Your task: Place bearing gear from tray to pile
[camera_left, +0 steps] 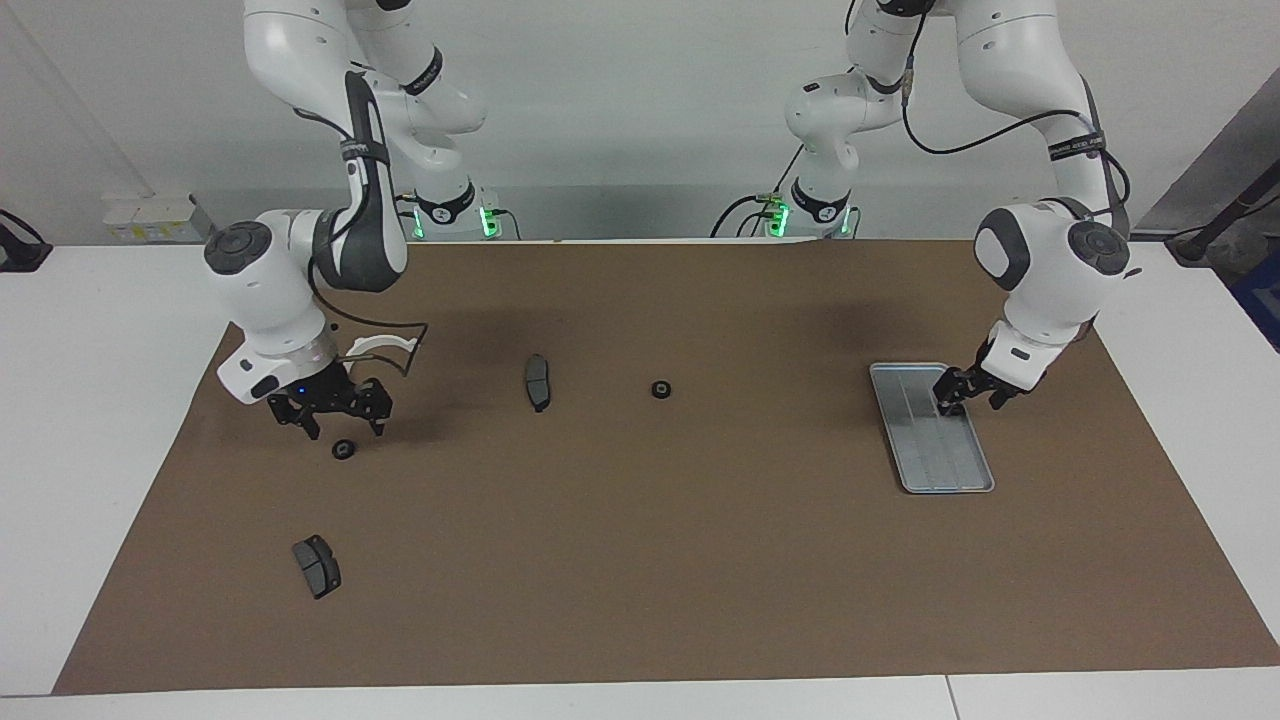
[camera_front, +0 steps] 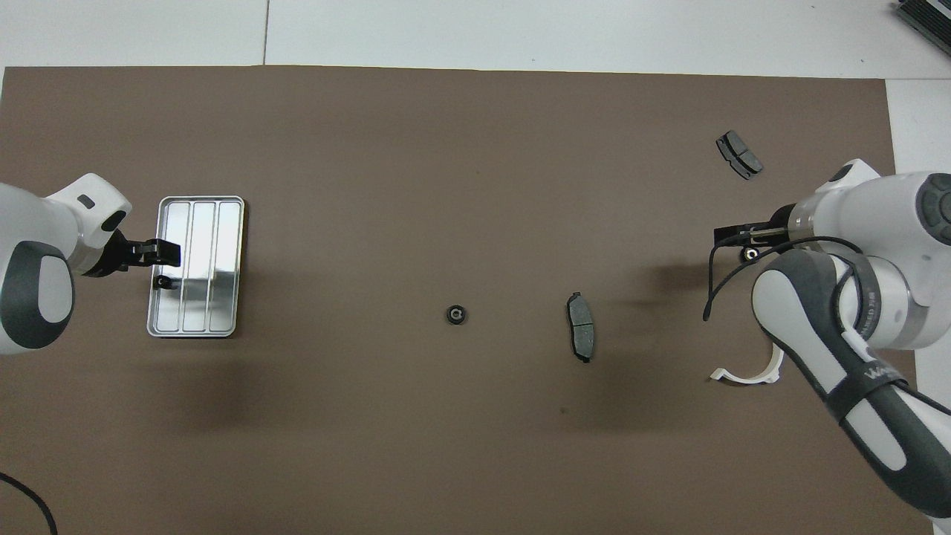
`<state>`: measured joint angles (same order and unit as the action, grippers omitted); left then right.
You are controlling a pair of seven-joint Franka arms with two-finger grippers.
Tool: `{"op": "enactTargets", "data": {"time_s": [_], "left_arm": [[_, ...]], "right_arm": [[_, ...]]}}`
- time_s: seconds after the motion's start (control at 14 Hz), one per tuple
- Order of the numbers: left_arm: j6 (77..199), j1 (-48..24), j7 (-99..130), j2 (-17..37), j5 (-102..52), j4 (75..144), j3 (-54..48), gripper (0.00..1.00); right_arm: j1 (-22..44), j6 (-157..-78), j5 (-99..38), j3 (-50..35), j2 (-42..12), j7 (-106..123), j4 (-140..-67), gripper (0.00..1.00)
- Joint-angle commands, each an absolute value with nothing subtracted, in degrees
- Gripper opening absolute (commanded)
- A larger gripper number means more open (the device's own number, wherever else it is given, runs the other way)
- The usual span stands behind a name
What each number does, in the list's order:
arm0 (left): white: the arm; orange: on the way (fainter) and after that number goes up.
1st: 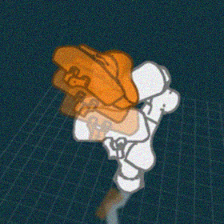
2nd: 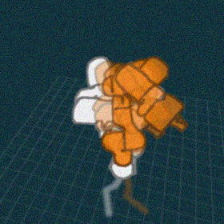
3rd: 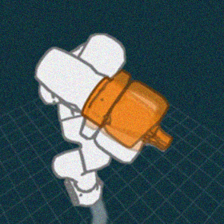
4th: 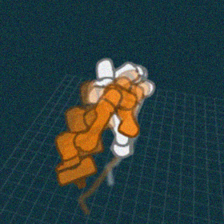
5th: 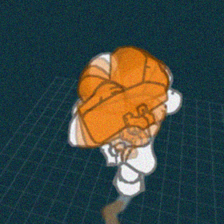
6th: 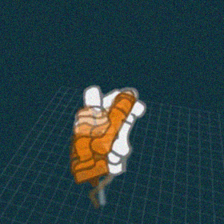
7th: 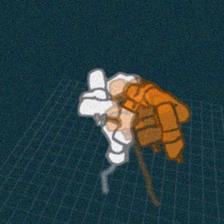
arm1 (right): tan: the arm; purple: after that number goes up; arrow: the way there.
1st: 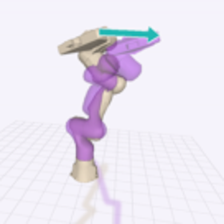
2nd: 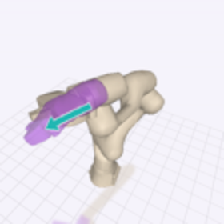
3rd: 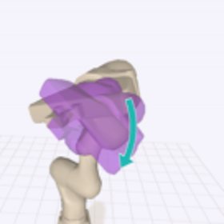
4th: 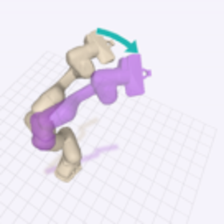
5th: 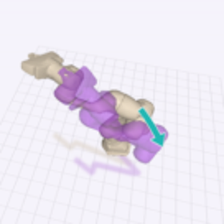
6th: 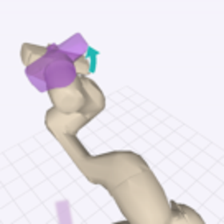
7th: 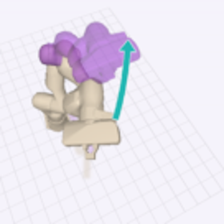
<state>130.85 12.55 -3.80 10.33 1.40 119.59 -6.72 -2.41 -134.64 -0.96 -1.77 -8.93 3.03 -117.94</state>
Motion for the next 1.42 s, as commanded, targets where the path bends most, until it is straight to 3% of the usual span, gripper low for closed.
{"op": "enactTargets", "data": {"time_s": [0.0,0.57,1.07,1.35], "left_arm": [[133.40,13.27,-4.40,6.95,2.11,125.49,-7.47,0.80],[137.98,13.27,-3.69,7.03,2.11,128.76,-7.47,0.66],[143.35,14.33,-2.73,9.05,2.11,129.64,-7.47,0.61],[145.02,13.63,0.60,10.11,2.11,129.55,-7.47,0.49]], "right_arm": [[3.14,-132.80,-1.67,-2.02,-7.21,-4.10,-117.95,1.00],[24.06,-133.86,-0.18,-1.93,-11.59,-28.72,-113.56,1.00],[31.10,-134.74,2.64,-1.93,-18.70,-36.02,-108.47,1.00],[33.56,-137.01,3.34,-2.02,-22.41,-39.45,-107.31,0.97]]}}
